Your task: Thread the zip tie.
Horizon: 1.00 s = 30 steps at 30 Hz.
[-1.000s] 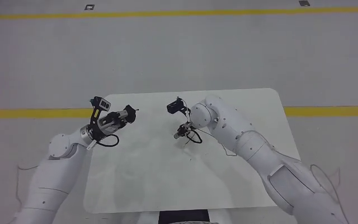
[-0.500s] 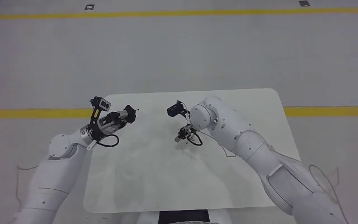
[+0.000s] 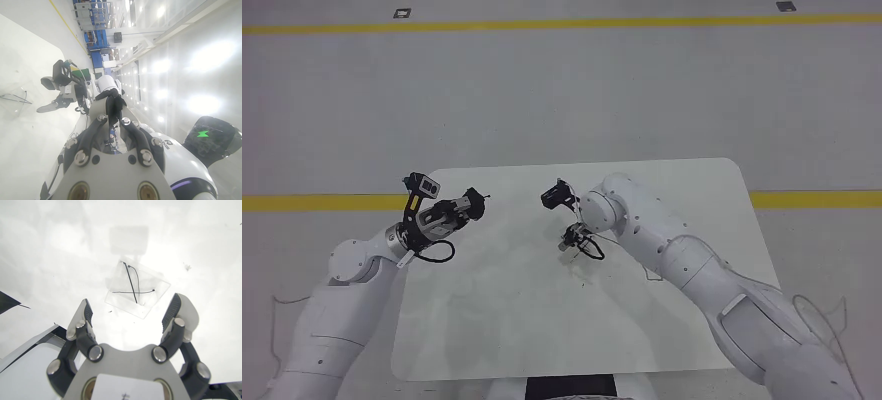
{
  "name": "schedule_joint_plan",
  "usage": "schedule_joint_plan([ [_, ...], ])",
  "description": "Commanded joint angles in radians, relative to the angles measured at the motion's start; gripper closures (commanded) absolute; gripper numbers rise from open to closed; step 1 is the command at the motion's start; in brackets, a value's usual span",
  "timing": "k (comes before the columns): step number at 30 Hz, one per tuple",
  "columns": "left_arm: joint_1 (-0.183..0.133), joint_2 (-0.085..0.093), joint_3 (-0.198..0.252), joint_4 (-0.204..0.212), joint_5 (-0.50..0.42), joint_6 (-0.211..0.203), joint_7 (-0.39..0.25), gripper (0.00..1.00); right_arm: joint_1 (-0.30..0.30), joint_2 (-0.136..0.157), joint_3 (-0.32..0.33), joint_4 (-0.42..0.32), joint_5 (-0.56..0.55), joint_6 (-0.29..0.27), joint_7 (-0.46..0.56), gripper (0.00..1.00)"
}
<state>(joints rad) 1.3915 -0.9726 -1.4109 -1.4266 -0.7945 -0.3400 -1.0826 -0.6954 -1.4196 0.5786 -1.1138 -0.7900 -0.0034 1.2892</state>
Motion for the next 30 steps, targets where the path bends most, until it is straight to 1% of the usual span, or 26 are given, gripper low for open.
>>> schedule_joint_plan([
  [1, 0.000, 0.000, 0.000, 0.000, 0.000, 0.000, 0.000, 1.00, -0.001, -0.001, -0.002, 0.004, -0.008, -0.001, -0.002, 0.69],
  [3, 0.000, 0.000, 0.000, 0.000, 0.000, 0.000, 0.000, 1.00, -0.003, -0.003, -0.003, 0.008, -0.012, -0.001, -0.005, 0.77],
  [4, 0.000, 0.000, 0.000, 0.000, 0.000, 0.000, 0.000, 1.00, -0.005, -0.005, -0.004, 0.011, -0.013, -0.003, -0.007, 0.78],
  [5, 0.000, 0.000, 0.000, 0.000, 0.000, 0.000, 0.000, 1.00, -0.006, -0.006, -0.005, 0.013, -0.015, -0.004, -0.009, 0.81],
  [7, 0.000, 0.000, 0.000, 0.000, 0.000, 0.000, 0.000, 1.00, -0.008, -0.009, -0.008, 0.021, -0.020, -0.004, -0.012, 0.91],
  [8, 0.000, 0.000, 0.000, 0.000, 0.000, 0.000, 0.000, 1.00, -0.008, -0.010, -0.009, 0.026, -0.022, -0.002, -0.012, 0.92],
  [16, 0.000, 0.000, 0.000, 0.000, 0.000, 0.000, 0.000, 1.00, -0.015, -0.025, -0.023, 0.058, -0.027, 0.000, -0.019, 0.92],
  [19, 0.000, 0.000, 0.000, 0.000, 0.000, 0.000, 0.000, 1.00, -0.019, -0.033, -0.030, 0.075, -0.028, -0.002, -0.035, 0.95],
  [22, 0.000, 0.000, 0.000, 0.000, 0.000, 0.000, 0.000, 1.00, -0.022, -0.041, -0.037, 0.092, -0.033, -0.001, -0.060, 0.95],
  [28, 0.000, 0.000, 0.000, 0.000, 0.000, 0.000, 0.000, 1.00, -0.023, -0.058, -0.049, 0.131, -0.056, 0.018, -0.107, 0.88],
  [29, 0.000, 0.000, 0.000, 0.000, 0.000, 0.000, 0.000, 1.00, -0.022, -0.060, -0.049, 0.137, -0.058, 0.022, -0.113, 0.89],
  [30, 0.000, 0.000, 0.000, 0.000, 0.000, 0.000, 0.000, 1.00, -0.022, -0.062, -0.049, 0.144, -0.058, 0.025, -0.117, 0.86],
])
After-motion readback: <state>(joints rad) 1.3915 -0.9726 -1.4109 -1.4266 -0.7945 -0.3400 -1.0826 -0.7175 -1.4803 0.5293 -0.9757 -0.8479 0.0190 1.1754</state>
